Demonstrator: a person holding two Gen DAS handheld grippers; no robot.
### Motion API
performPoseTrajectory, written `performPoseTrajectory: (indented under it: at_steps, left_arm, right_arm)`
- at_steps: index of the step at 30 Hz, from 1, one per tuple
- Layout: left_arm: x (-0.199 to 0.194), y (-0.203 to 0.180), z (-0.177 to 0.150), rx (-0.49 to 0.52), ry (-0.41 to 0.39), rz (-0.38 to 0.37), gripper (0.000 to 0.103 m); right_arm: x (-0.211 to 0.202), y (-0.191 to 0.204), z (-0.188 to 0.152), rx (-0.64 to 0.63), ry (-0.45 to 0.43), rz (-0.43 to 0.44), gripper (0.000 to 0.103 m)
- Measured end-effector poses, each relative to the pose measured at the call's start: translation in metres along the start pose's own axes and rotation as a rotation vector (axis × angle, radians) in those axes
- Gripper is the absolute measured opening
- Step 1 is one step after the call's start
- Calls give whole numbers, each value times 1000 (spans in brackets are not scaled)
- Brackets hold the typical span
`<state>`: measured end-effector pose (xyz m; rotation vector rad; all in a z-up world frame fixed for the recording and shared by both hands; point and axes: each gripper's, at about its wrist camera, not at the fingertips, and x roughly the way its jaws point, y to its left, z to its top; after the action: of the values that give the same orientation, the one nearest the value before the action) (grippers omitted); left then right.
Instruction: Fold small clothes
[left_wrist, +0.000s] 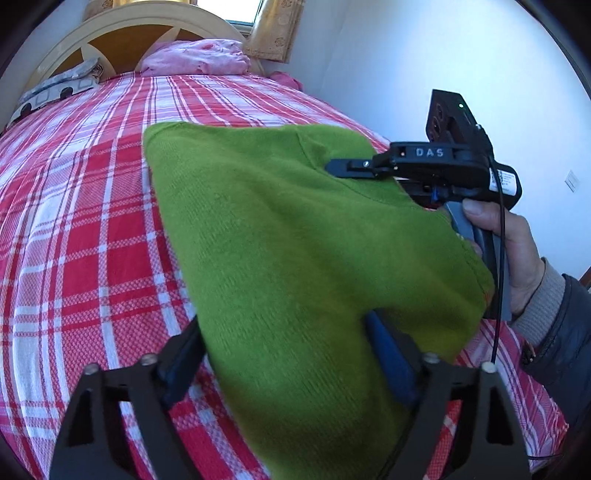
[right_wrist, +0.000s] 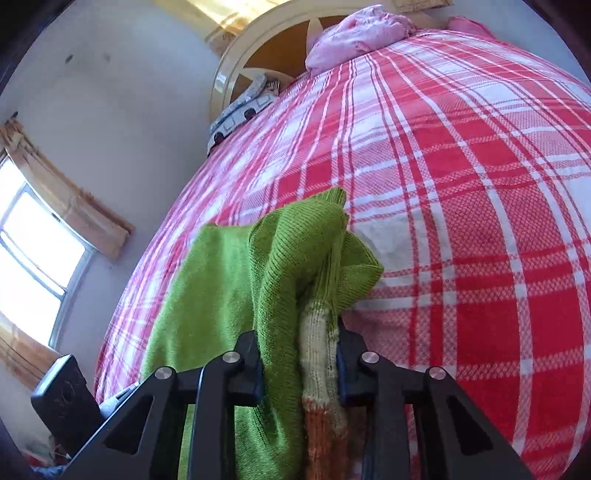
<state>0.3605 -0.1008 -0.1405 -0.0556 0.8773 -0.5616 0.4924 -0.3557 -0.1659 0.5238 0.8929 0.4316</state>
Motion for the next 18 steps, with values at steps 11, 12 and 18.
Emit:
performPoseTrajectory:
  at_steps: [11,12,18]
  left_arm:
    - [-35,-3,-17,-27,-24,3,47]
    - [-38,-3,-18,-21,-24,3,46]
    - [-57,-2,-25,-16,-12,-4,43]
  right_arm:
    - [-27,42,-20,-48,-29,-19,27]
    - [-27,43,-22,-44,-27,-17,27]
    - [-35,52,-45,-32,-30,5,27]
